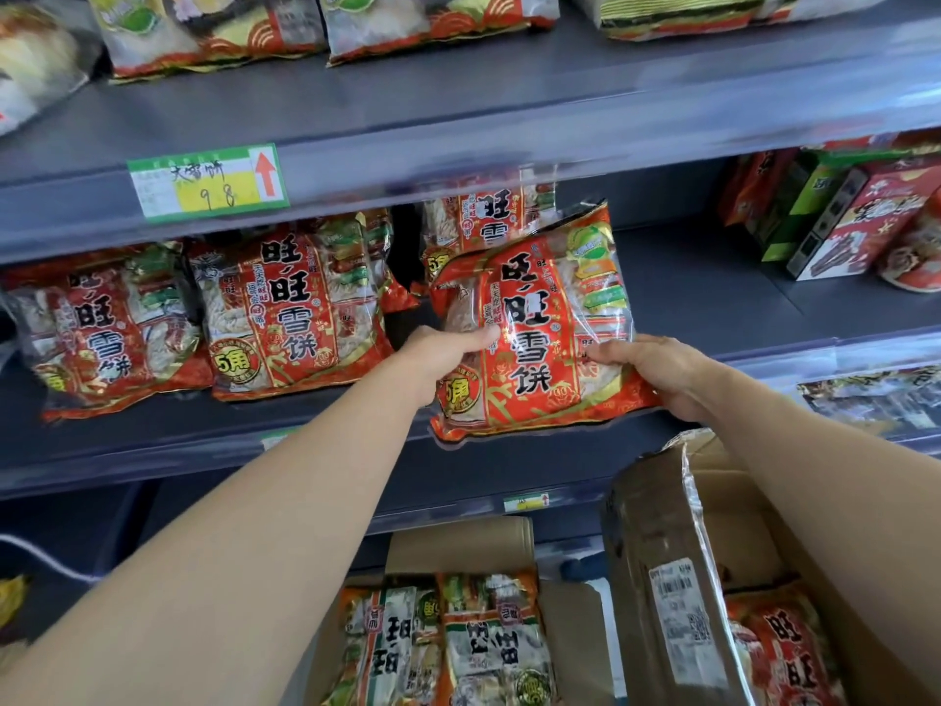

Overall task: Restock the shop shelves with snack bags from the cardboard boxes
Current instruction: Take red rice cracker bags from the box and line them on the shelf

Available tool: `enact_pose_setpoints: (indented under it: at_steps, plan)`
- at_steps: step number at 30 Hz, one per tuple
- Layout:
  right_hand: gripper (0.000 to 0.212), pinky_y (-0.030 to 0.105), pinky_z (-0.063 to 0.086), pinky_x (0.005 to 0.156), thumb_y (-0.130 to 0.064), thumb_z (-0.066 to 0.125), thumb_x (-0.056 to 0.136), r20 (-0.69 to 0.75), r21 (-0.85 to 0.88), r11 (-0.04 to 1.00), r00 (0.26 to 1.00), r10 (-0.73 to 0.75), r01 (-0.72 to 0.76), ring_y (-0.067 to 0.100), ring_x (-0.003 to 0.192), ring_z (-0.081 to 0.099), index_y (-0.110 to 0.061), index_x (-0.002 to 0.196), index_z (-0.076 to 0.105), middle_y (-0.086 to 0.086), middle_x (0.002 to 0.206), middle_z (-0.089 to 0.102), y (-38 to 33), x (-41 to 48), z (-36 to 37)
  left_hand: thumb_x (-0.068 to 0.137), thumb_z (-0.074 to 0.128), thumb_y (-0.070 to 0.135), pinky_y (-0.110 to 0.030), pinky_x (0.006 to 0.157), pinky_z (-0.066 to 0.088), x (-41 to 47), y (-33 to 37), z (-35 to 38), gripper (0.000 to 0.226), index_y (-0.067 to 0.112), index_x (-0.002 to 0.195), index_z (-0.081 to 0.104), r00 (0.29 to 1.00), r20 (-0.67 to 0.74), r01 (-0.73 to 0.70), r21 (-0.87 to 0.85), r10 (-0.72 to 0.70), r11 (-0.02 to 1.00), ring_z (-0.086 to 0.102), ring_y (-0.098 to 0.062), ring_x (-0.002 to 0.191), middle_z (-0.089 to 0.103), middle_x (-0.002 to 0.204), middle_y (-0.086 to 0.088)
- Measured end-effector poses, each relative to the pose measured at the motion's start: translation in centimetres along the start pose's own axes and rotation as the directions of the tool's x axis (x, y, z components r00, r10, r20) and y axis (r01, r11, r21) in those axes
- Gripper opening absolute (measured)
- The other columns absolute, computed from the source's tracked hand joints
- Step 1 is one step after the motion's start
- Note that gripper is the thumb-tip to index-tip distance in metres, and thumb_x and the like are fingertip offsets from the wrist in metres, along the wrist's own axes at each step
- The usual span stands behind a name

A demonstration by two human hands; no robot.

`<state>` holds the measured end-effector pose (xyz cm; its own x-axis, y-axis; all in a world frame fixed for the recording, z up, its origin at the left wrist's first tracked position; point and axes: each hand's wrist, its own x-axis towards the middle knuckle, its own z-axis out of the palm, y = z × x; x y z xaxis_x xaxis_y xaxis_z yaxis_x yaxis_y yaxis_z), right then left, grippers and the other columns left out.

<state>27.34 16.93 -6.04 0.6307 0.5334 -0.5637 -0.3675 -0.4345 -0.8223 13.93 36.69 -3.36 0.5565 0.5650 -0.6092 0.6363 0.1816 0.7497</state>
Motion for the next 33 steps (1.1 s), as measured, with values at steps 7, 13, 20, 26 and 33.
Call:
enact_pose_setpoints:
  at_steps: [7,13,20,26,33]
  plan:
    - [0.043,0.038,0.056,0.080,-0.027,0.073,0.081,0.021,0.077,0.992,0.994,-0.106,0.104,0.025,0.093,0.071,-0.011,0.119,0.060,0.008,0.105,0.073,-2.3,1.9,0.5,0.073,0.081,0.021,-0.044,0.101,0.047,1.4,2.0,-0.5,0.040,0.017,0.109,0.062,0.976,-0.133,-0.184,-0.081,0.172,0.980,0.063,-0.024,0.107,0.068,0.115,-0.004]
    - [0.031,0.027,0.052,0.093,-0.018,0.070,0.085,-0.115,0.047,0.950,0.946,-0.303,0.310,0.015,0.091,0.067,-0.017,0.114,0.059,-0.002,0.099,0.070,-4.7,4.5,2.0,0.083,0.069,0.002,-0.022,0.086,0.044,2.9,3.9,-0.3,0.051,0.011,0.131,0.054,0.857,-0.380,-0.425,-0.139,0.348,0.894,0.057,-0.013,0.100,0.063,0.119,-0.004]
    - [0.051,0.032,0.048,0.088,-0.034,0.060,0.088,-0.253,-0.433,0.896,0.940,-0.230,0.103,0.027,0.105,0.055,-0.021,0.135,0.044,0.011,0.134,0.049,-5.5,8.8,5.3,0.092,0.054,-0.003,-0.022,0.086,0.041,4.1,3.3,0.3,0.052,0.012,0.141,0.044,0.915,-0.288,-0.318,-0.079,0.284,0.945,0.055,-0.013,0.110,0.052,0.139,0.000]
    - [0.066,0.025,0.047,0.081,-0.017,0.055,0.094,-0.212,-0.312,0.938,0.951,-0.226,0.153,0.017,0.096,0.057,-0.020,0.151,0.022,0.001,0.143,0.046,-5.5,10.1,6.4,0.092,0.053,-0.002,-0.013,0.068,0.049,5.0,3.3,-0.3,0.047,0.012,0.137,0.051,0.900,-0.345,-0.288,-0.011,0.267,0.957,0.052,-0.010,0.093,0.055,0.135,-0.003]
    - [0.053,0.024,0.042,0.074,-0.015,0.056,0.091,-0.312,-0.325,0.928,0.905,-0.289,0.184,0.020,0.104,0.057,-0.015,0.142,0.039,0.002,0.132,0.055,-5.1,8.2,5.1,0.091,0.047,-0.003,-0.022,0.076,0.043,4.1,3.3,0.4,0.038,0.013,0.123,0.060,0.840,-0.458,-0.292,0.070,0.290,0.954,0.053,-0.013,0.094,0.059,0.128,-0.004]
